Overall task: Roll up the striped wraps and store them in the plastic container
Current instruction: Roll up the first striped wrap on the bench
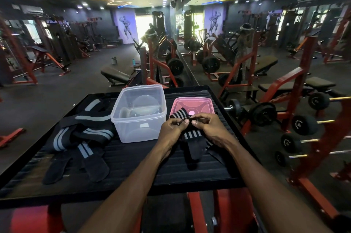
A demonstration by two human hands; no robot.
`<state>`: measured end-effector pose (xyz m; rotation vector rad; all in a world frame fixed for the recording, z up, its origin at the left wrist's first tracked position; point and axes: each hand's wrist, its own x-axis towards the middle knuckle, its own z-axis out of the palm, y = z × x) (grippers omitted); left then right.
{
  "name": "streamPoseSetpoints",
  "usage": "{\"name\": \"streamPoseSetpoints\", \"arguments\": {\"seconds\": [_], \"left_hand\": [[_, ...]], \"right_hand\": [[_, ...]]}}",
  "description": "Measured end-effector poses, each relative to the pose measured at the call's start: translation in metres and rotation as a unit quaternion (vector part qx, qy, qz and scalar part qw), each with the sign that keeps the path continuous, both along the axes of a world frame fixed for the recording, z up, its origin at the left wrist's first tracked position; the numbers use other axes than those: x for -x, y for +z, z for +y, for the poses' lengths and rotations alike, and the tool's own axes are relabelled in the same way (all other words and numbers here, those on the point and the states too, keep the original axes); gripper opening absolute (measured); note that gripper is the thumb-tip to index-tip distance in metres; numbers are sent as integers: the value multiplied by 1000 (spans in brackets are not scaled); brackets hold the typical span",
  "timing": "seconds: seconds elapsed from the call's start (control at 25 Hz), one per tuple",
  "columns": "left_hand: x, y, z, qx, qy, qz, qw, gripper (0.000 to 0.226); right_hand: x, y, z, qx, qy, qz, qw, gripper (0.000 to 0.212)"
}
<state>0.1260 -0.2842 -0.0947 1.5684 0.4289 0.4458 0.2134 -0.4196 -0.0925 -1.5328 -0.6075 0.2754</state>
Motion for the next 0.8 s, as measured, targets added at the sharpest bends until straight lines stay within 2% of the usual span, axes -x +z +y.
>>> {"name": "streamPoseSetpoints", "arguments": {"seconds": [0.08, 0.24, 0.44, 0.56, 0.68, 0.8], "left_hand": [[2, 1, -1, 6, -10, 1, 1000, 27], [3, 1, 3, -15, -1, -27, 1000, 17], [1, 0, 0, 35, -22, -28, 999, 23], [1, -2, 2, 5, -14, -35, 999, 16], [3, 0, 3, -35, -4, -47, 998, 27], [0, -4, 5, -54, -6, -57, 997, 34]], "right_hand": [[2, 3, 0, 3, 3, -10, 1000, 27], [9, 6, -2, -22, 36, 64, 997, 23], [9, 6, -2, -49, 44, 33, 997, 36], [6, 3, 1, -72, 62, 75, 993, 39], [5, 6, 0, -75, 89, 149, 982, 26], [4, 5, -1, -57, 90, 155, 982, 15]]}}
